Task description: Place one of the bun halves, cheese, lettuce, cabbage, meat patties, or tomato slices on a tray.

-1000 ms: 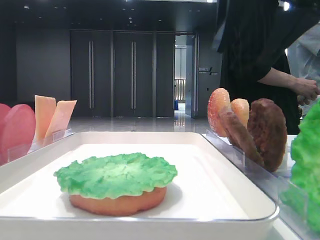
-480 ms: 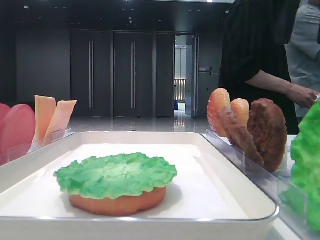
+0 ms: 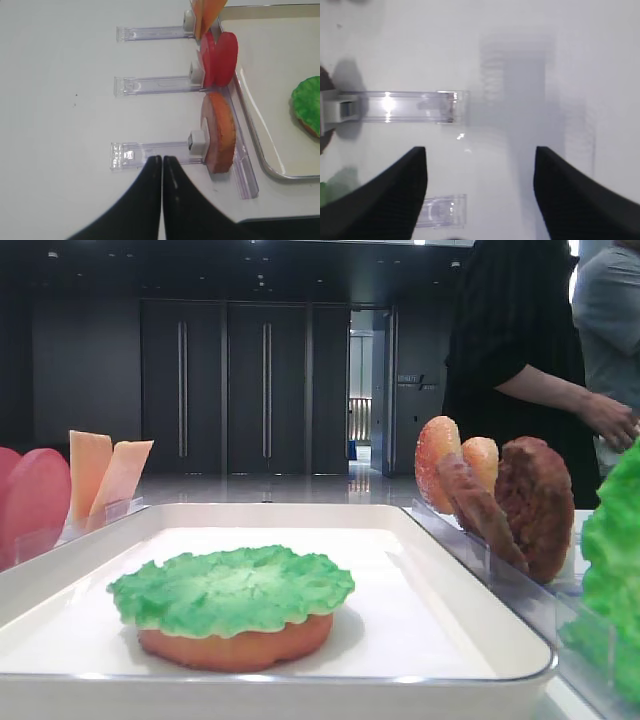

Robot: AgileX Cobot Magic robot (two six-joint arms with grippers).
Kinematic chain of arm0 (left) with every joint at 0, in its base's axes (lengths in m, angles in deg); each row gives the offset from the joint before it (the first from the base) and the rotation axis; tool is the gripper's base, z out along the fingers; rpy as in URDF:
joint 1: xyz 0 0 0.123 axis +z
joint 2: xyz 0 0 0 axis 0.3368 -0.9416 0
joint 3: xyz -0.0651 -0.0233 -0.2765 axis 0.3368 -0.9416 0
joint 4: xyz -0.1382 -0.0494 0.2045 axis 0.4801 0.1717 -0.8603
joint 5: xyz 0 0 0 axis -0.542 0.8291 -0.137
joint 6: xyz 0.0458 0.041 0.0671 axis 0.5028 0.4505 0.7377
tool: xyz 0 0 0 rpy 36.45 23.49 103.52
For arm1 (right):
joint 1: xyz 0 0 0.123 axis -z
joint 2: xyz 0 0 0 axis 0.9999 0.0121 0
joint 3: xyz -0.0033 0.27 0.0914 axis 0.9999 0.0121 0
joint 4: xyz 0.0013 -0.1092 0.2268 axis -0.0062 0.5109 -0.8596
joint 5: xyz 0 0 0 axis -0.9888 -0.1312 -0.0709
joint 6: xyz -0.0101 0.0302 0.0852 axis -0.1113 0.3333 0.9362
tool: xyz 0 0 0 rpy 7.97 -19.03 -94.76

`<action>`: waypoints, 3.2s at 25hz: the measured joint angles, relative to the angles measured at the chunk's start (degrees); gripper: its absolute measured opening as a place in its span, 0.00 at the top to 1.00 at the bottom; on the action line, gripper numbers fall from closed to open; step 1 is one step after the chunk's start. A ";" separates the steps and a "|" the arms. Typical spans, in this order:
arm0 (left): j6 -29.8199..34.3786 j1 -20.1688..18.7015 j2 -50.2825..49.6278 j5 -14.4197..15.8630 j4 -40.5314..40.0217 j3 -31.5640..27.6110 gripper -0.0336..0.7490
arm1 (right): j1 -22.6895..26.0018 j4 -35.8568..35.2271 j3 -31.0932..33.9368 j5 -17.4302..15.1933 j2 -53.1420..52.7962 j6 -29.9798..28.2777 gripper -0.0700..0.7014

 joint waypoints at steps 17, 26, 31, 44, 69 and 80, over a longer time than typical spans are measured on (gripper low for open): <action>0.00 0.00 0.00 0.00 0.00 0.00 0.97 | 9.87 -4.55 0.00 -3.61 -9.50 -6.20 0.34; 0.00 0.00 0.00 0.00 0.00 0.00 0.97 | 9.87 -6.20 6.29 -3.65 -29.58 -8.06 0.34; 0.00 0.00 0.00 0.00 0.00 0.00 0.97 | 9.87 -6.19 16.42 -3.83 -43.67 -7.13 0.34; 0.00 0.00 0.00 0.00 0.00 0.00 0.97 | 9.87 -5.96 34.48 -4.13 -71.25 -4.19 0.34; 0.00 0.00 0.00 0.00 0.00 0.00 0.97 | 9.87 -6.06 41.73 0.87 -86.00 -3.66 0.34; 0.00 0.00 0.00 0.00 0.00 0.00 0.97 | 9.87 -6.13 41.73 1.04 -86.00 -3.72 0.34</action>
